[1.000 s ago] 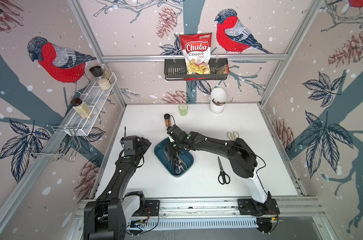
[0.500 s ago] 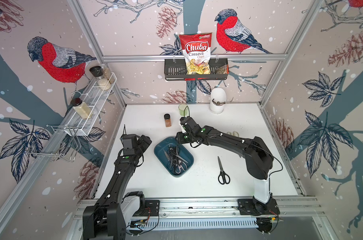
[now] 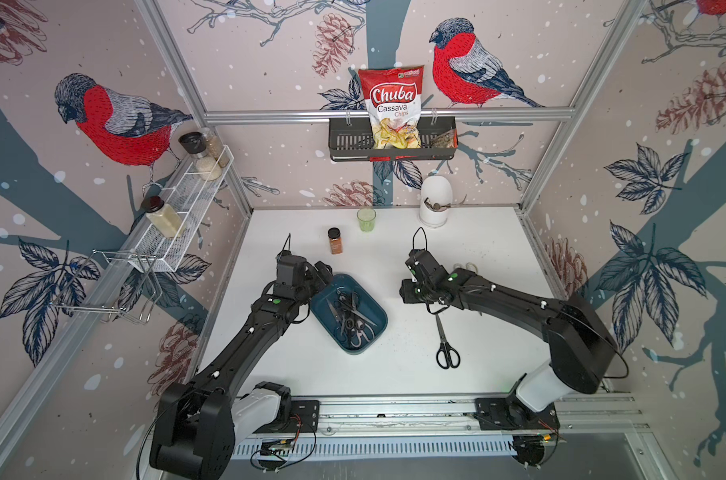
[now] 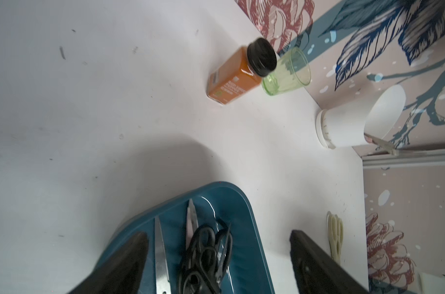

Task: Put the scissors into the storage box
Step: Pick up the scissors from the center of the board.

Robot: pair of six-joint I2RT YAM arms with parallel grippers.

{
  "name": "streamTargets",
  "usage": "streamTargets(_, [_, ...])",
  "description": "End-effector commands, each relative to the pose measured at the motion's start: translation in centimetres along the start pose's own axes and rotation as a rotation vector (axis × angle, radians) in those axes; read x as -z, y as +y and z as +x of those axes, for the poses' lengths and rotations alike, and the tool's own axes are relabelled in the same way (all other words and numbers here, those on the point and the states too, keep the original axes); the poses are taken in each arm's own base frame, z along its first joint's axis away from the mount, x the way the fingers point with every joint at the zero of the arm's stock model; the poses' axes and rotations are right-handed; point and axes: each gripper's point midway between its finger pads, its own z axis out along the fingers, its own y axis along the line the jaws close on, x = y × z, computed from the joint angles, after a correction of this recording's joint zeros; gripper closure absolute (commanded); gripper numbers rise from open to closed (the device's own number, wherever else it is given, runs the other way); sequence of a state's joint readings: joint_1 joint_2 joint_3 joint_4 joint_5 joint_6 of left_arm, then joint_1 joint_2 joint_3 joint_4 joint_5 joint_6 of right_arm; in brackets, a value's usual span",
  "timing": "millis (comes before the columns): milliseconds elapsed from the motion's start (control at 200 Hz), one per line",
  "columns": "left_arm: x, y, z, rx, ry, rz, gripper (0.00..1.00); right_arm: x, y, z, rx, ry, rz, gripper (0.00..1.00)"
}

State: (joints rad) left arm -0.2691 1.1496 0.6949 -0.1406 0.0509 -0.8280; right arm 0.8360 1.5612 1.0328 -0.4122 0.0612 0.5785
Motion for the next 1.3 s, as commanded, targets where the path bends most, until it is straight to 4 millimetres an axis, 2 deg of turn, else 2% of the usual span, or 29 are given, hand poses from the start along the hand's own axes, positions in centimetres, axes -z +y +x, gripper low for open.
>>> streamTargets(0, [-0.6, -1.4, 0.0, -0.057, -0.017, 0.002, 0.09, 0.9, -2.4, 4.1, 0.007, 0.072, 0.128, 0.58])
streamTargets(170, [-1.6, -2.7, 1.3, -0.096, -0.001, 0.003, 0.09, 1.5, -2.9, 9.7, 0.014, 0.177, 0.181, 0.58])
streamTargets(270, [-1.9, -3.2, 1.9, -0.111, 0.008, 0.005, 0.09, 1.9, -2.9, 11.9, 0.002, 0.219, 0.184, 0.58])
streamTargets(405, [-2.3, -2.9, 2.2, -0.129, 0.023, -0.018, 0.09, 2.3, -3.3, 14.3, -0.011, 0.294, 0.187, 0.58])
streamTargets(595, [-2.5, -3.1, 1.9, -0.147, 0.026, -0.033, 0.09, 3.0, -4.3, 16.2, -0.036, 0.342, 0.22, 0.59])
streamTargets(720, [-2.8, -3.3, 1.8, -0.146, 0.022, -0.032, 0.09, 3.3, -4.6, 16.7, -0.066, 0.346, 0.209, 0.59])
streamTargets(1090, [-3.0, -3.8, 1.3, -0.169, 0.028, -0.041, 0.09, 1.8, -4.7, 17.8, -0.079, 0.372, 0.205, 0.64])
streamTargets(1296, [-2.9, -3.8, 1.3, -0.167, 0.028, -0.043, 0.09, 1.1, -5.1, 18.3, -0.071, 0.376, 0.214, 0.73])
